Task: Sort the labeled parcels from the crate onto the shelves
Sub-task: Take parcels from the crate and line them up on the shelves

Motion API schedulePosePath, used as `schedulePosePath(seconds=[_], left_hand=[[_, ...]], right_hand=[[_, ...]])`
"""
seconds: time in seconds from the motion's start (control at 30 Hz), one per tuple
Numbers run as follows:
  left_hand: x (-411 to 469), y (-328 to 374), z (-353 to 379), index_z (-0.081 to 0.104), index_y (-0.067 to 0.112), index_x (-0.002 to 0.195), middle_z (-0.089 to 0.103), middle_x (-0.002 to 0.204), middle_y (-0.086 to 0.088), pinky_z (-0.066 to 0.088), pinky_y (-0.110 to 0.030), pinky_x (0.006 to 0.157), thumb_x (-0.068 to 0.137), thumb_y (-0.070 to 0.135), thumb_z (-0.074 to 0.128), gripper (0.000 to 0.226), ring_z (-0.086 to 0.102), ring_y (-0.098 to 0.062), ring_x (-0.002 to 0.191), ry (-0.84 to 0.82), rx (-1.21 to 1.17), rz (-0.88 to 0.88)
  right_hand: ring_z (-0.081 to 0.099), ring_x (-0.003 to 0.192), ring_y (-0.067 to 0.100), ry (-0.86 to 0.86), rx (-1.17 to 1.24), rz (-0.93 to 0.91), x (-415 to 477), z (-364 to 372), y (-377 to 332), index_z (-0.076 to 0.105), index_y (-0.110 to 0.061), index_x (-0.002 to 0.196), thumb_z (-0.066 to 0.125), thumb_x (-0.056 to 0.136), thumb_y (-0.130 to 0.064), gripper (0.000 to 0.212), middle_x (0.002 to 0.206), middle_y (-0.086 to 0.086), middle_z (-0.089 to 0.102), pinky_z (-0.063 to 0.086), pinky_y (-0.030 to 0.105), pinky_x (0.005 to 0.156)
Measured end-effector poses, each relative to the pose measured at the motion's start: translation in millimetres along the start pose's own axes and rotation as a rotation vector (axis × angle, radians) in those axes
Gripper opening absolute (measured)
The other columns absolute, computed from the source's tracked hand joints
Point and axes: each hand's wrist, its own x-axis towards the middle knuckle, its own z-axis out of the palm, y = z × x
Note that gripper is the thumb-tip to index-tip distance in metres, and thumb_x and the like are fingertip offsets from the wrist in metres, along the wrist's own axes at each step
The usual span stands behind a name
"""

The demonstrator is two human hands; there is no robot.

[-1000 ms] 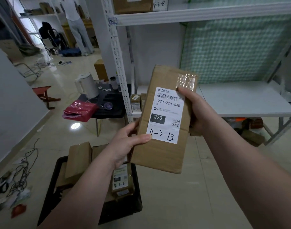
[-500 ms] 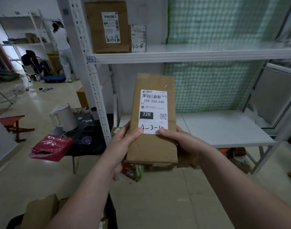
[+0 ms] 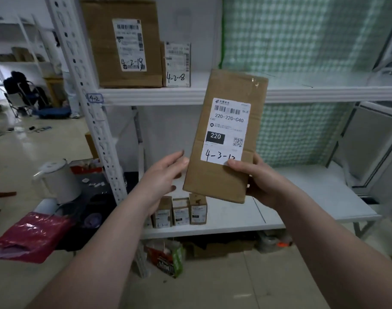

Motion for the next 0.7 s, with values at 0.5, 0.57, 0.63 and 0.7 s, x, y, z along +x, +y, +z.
schedulePosePath(seconds=[0.5,0.57,0.63,0.7], left_hand=[[95.1,-125.4,44.2,0.048,0.03,0.136,0.056,0.121,0.008,0.048,-0.031,0.09,0.096,0.026,0.053,0.041,0.057,-0.01,0.108,0.087,0.096,-0.343],[109.8,-143.4,52.4,0.051,0.027,0.133,0.058,0.119,0.006,0.049,-0.03,0.084,0.096,0.024,0.053,0.038,0.058,-0.008,0.101,0.143,0.127,-0.387],[126.1,-162.9,63.4,0.056,0.026,0.128,0.059,0.12,0.002,0.048,-0.027,0.077,0.095,0.023,0.054,0.033,0.059,-0.007,0.096,0.19,0.148,-0.44],[141.5,-184.9,77.7,0.056,0.024,0.129,0.059,0.123,-0.005,0.049,-0.028,0.075,0.095,0.021,0.053,0.034,0.058,-0.013,0.097,0.198,0.189,-0.5]], right_hand=[[0.061,0.104,0.018,0.182,-0.036,0.293,103.0,-107.4,144.6,0.037,-0.038,0.125,0.084,0.064,0.006,0.088,0.12,-0.01,0.058,0.058,0.047,0.075],[0.062,0.101,0.02,0.192,-0.039,0.326,121.7,-122.0,166.6,0.041,-0.039,0.113,0.082,0.063,0.01,0.082,0.117,-0.007,0.059,0.059,0.043,0.062],[0.063,0.103,0.027,0.189,-0.062,0.377,140.9,-138.6,189.0,0.04,-0.035,0.117,0.084,0.062,0.009,0.083,0.117,-0.003,0.06,0.058,0.04,0.056],[0.064,0.102,0.028,0.178,-0.089,0.429,160.6,-155.6,211.7,0.036,-0.03,0.129,0.085,0.061,0.009,0.093,0.118,-0.001,0.061,0.056,0.039,0.057]])
